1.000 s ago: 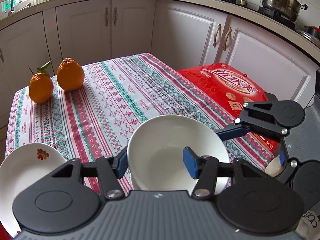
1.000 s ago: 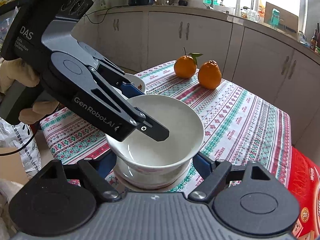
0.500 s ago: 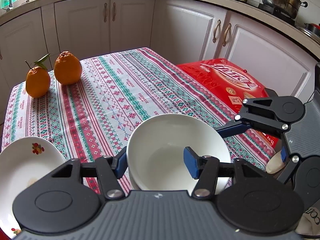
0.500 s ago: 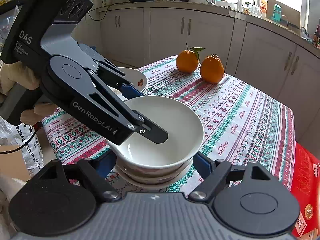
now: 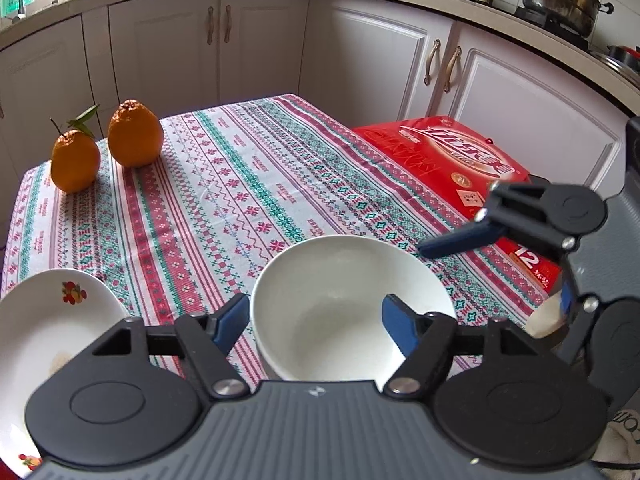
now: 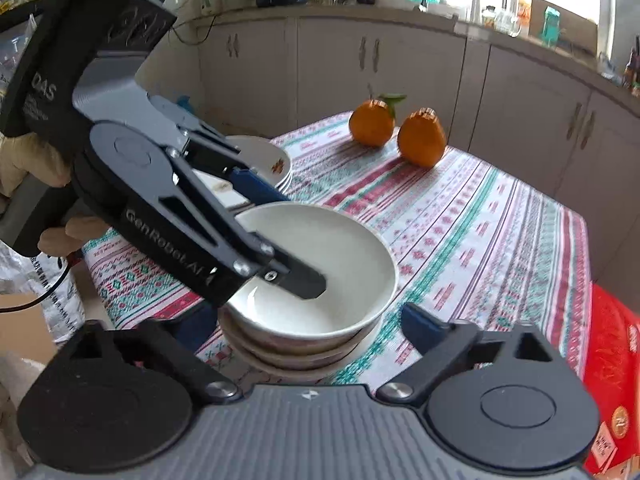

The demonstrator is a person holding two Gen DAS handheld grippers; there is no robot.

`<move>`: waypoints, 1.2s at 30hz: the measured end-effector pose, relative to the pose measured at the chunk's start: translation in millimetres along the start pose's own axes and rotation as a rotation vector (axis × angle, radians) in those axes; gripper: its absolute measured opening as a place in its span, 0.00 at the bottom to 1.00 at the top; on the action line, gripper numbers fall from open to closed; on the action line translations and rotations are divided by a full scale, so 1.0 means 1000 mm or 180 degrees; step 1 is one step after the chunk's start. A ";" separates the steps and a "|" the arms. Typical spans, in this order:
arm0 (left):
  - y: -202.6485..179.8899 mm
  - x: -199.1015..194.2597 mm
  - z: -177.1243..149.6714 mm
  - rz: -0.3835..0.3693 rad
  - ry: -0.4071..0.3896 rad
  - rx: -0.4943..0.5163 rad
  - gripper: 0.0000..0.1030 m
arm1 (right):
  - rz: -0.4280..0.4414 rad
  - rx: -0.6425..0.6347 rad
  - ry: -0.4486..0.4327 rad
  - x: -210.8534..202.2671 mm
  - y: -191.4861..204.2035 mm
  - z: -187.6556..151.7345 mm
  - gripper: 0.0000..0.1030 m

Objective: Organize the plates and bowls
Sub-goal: 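Lower the bowl onto the bowl stack and open the left gripper, then grasp the stacked bowls from opposite rims with the left gripper while the right gripper grasps too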

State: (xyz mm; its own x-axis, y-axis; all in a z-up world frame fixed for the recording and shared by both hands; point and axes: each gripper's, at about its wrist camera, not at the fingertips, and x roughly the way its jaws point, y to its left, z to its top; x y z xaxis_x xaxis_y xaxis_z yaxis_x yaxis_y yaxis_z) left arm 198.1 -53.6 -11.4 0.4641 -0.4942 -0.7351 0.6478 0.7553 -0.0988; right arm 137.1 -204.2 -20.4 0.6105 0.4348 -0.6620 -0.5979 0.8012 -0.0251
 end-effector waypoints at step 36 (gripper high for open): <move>-0.009 0.010 -0.063 -0.0057 0.0302 0.0742 0.90 | 0.0057 -0.0735 0.0550 0.034 -0.005 -0.017 1.00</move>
State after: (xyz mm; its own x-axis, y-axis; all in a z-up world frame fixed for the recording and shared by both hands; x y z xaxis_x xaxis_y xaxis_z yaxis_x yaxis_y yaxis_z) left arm 159.2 -38.0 -60.5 0.3995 -0.4558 -0.7954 0.7824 0.6216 0.0368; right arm 152.1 -200.7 -55.1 0.5131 0.3556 -0.7812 -0.7223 0.6706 -0.1691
